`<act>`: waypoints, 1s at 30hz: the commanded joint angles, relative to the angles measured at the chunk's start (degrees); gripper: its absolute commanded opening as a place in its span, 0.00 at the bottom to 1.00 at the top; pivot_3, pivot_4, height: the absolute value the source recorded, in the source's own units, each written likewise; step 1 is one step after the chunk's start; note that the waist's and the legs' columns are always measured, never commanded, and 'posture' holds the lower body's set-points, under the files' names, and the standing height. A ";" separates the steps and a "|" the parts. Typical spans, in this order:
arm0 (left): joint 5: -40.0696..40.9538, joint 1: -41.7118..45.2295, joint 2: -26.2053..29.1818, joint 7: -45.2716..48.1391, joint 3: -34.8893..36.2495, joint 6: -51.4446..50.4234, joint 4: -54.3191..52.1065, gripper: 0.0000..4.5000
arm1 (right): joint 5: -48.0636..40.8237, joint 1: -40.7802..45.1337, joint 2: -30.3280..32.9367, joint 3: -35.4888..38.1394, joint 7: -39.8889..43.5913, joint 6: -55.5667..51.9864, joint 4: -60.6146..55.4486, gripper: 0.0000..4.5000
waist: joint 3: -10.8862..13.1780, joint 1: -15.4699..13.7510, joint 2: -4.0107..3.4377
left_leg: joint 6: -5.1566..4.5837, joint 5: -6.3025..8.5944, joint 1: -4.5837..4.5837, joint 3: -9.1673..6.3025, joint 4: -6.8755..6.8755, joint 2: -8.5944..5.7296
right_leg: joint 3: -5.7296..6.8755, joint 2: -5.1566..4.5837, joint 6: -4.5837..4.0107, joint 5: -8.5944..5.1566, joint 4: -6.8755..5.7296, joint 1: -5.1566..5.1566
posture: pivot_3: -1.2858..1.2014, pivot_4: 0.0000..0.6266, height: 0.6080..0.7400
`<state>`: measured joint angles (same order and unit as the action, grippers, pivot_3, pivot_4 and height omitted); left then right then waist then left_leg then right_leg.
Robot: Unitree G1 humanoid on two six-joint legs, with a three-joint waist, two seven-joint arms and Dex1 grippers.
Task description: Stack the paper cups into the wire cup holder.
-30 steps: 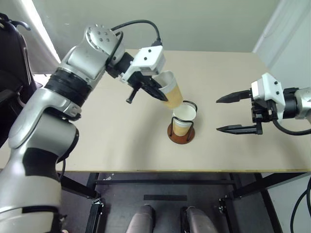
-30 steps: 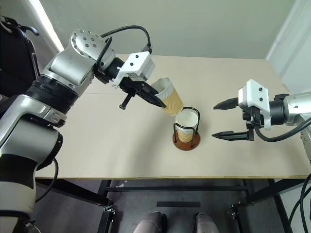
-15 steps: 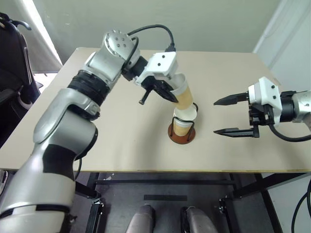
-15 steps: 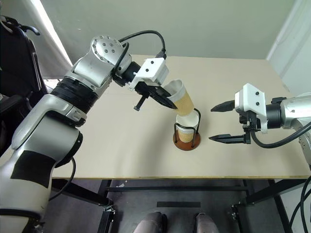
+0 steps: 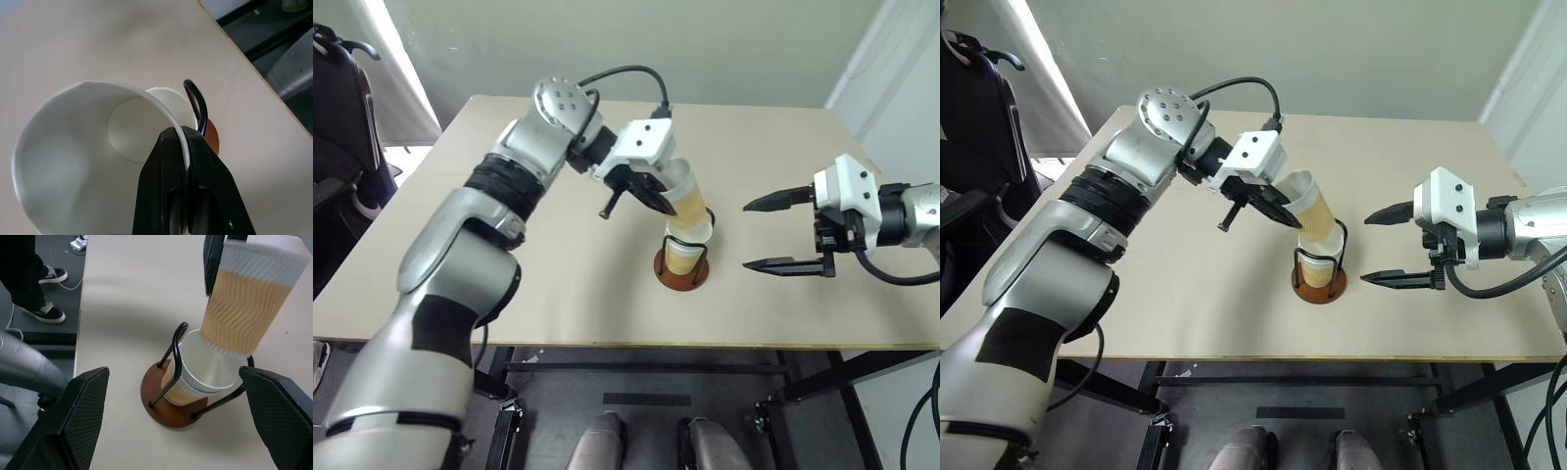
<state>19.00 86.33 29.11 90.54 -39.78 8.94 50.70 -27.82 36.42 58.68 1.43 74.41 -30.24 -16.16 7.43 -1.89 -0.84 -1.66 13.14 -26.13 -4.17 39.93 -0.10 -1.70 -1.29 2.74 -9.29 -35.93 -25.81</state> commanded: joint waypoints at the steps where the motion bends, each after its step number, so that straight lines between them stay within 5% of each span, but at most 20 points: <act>1: -1.65 0.53 -0.73 1.96 2.85 1.77 0.71 0.01 | -0.30 0.90 0.02 1.26 -0.69 0.84 -0.78 0.96 | 0.00 0.06 0.00 | -0.01 0.04 -0.01 0.01 0.06 -0.01 | 0.00 0.01 0.01 0.00 0.00 0.00 | 0.52 0.24 1.00; 26: -2.93 -1.28 -1.61 1.96 0.95 0.93 0.20 0.01 | -0.60 0.00 0.48 1.75 -1.17 0.56 -1.02 0.96 | 0.00 0.03 0.00 | -0.05 0.09 0.00 0.06 0.11 -0.04 | -0.05 -0.01 0.08 0.01 0.01 0.02 | 0.52 0.24 1.00; 30: -3.39 -0.52 -3.08 1.96 2.88 0.37 1.55 0.28 | -0.36 -0.31 0.65 1.79 -1.09 0.81 -0.84 0.96 | 0.00 -0.01 0.00 | -0.05 0.09 0.00 0.06 0.11 -0.04 | -0.05 -0.01 0.09 0.02 0.02 0.04 | 0.52 0.24 1.00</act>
<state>15.74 84.39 26.46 90.58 -39.02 9.47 52.06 -27.85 35.86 58.68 1.43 73.68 -30.05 -16.17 7.43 -1.90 -0.84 -1.72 13.23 -26.13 -4.11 40.04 -0.13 -1.75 -1.31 2.83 -9.28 -35.91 -25.77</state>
